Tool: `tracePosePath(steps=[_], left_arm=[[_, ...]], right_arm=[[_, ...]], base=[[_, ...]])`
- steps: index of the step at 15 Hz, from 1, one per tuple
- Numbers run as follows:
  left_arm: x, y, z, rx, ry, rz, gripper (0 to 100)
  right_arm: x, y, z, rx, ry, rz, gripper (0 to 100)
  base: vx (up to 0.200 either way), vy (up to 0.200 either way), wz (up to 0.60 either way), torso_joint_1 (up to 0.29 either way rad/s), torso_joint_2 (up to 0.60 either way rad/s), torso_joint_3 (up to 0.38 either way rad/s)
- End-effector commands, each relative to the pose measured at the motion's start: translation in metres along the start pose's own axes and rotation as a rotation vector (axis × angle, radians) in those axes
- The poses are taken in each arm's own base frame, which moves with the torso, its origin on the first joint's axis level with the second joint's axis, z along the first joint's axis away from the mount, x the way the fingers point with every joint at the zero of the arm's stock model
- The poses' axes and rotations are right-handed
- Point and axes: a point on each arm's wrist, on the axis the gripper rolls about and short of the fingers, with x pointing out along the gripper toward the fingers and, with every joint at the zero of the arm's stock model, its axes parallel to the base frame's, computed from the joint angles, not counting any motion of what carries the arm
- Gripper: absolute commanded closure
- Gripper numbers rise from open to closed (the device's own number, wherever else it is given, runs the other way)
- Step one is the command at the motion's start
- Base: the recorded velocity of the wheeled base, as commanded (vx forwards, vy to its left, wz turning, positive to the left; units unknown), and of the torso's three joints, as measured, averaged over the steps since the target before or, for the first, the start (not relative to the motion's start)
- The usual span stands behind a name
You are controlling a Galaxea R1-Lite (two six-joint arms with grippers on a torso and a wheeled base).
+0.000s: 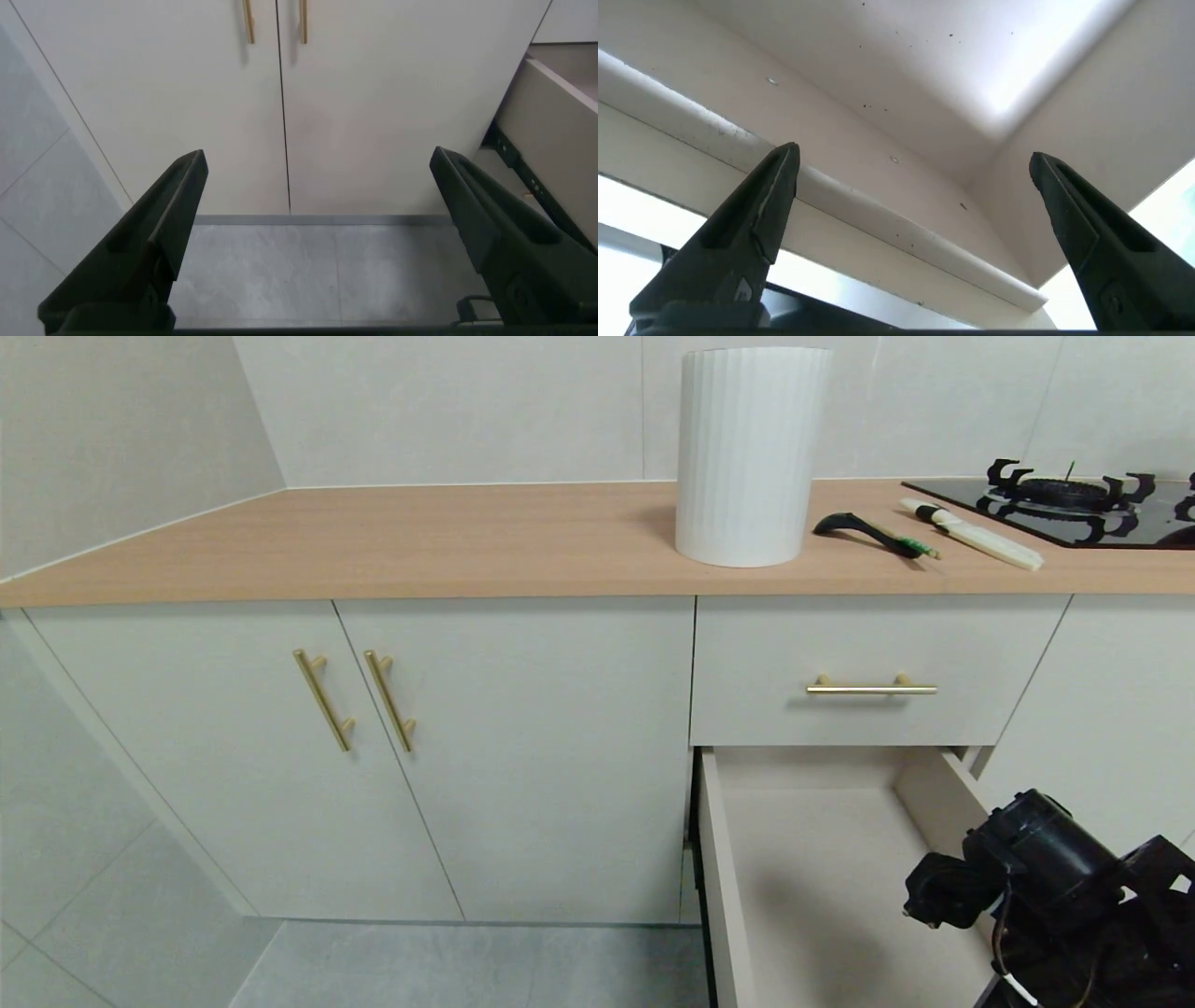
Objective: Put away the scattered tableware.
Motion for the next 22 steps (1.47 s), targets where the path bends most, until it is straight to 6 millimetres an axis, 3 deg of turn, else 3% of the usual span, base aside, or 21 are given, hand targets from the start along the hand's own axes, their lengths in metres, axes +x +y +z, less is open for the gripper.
tracePosePath(steps=[1,3,7,9,17,22], left_arm=[[0.0,0.0,0.0,-0.001,-0.001,0.0,0],[0.0,0.0,0.0,-0.001,0.0,0.0,0],[0.0,0.0,0.0,0.001,-0.001,0.0,0],[0.0,0.0,0.0,0.001,0.0,0.0,0],[0.0,0.0,0.0,0.001,0.0,0.0,0],[0.0,0.0,0.0,0.001,-0.001,0.0,0]], right_arm=[[0.0,0.001,0.0,-0.006,0.004,0.005,0],[-0.007,-0.006,0.013,0.036,-0.061,-0.022,0],[-0.024,-0.024,0.055,0.426,-0.351,-0.026,0],[-0.026,-0.034,0.061,0.481,-0.429,-0.041,0],[-0.029,-0.04,0.063,0.504,-0.48,-0.058,0],[-0.03,-0.041,0.063,0.506,-0.482,-0.062,0]], base=[[0.0,0.0,0.0,0.0,0.0,0.0],[0.0,0.0,0.0,0.0,0.0,0.0],[0.0,0.0,0.0,0.0,0.0,0.0],[0.0,0.0,0.0,0.0,0.0,0.0],[0.0,0.0,0.0,0.0,0.0,0.0],[0.0,0.0,0.0,0.085,-0.26,-0.249]])
